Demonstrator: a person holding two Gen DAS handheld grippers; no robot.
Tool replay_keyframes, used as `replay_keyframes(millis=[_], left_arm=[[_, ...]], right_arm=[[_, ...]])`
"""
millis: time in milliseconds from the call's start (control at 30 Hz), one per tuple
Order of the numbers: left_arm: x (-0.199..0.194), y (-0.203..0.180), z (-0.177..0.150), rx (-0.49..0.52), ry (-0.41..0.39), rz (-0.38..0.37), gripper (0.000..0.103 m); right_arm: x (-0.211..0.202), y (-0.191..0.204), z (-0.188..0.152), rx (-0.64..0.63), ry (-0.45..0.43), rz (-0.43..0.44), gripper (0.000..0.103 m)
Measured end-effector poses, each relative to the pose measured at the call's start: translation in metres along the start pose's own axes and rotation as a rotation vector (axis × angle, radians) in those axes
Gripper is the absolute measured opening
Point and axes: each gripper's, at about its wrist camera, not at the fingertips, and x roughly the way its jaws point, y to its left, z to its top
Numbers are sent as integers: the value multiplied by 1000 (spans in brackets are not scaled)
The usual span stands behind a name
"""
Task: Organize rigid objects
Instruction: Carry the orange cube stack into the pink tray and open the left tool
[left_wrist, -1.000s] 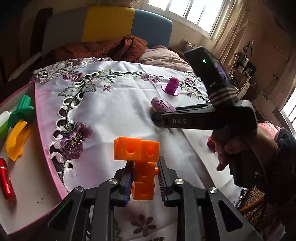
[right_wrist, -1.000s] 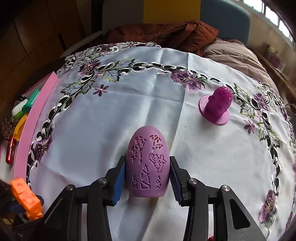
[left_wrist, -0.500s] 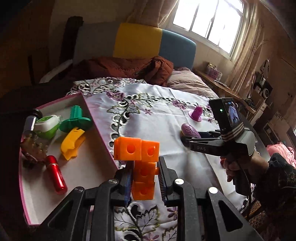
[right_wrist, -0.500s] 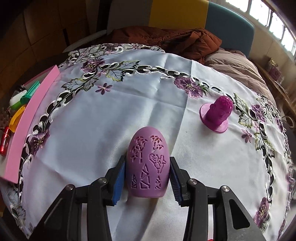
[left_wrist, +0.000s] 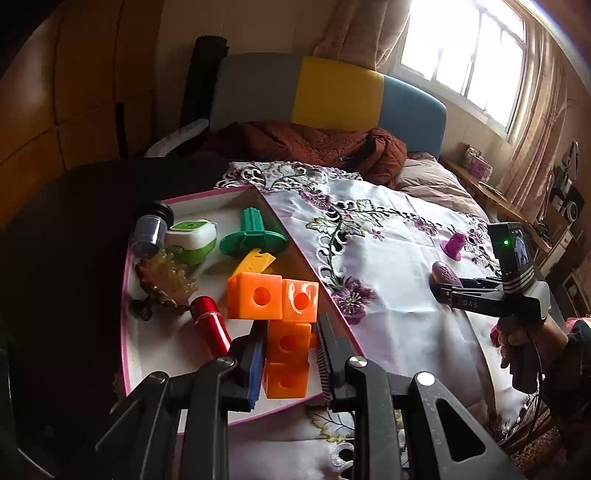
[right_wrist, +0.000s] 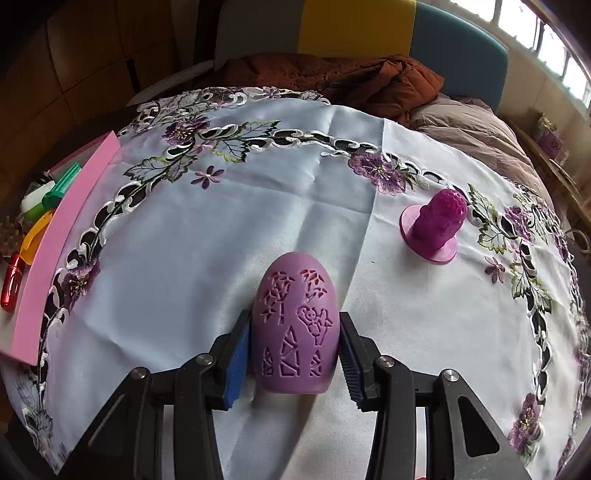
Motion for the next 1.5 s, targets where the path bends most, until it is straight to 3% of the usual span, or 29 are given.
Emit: replay_keyframes(millis=[267, 633, 833, 1267, 1500], left_arm=[[-5, 28, -7, -60, 14, 38, 24], [-15, 100, -22, -284, 50, 48, 24], [-10, 115, -31, -364, 80, 2, 24], [13, 96, -23, -360, 157, -76, 24], [28, 94, -24, -337, 213, -44, 24]], right_arm=[[-1, 6, -1, -42, -20, -30, 44], [-1, 7, -2, -55, -23, -37, 44], [-1, 8, -1, -63, -21, -44, 44], [-1, 8, -1, -69, -21, -49, 44], [-1, 8, -1, -72, -21, -51, 44]])
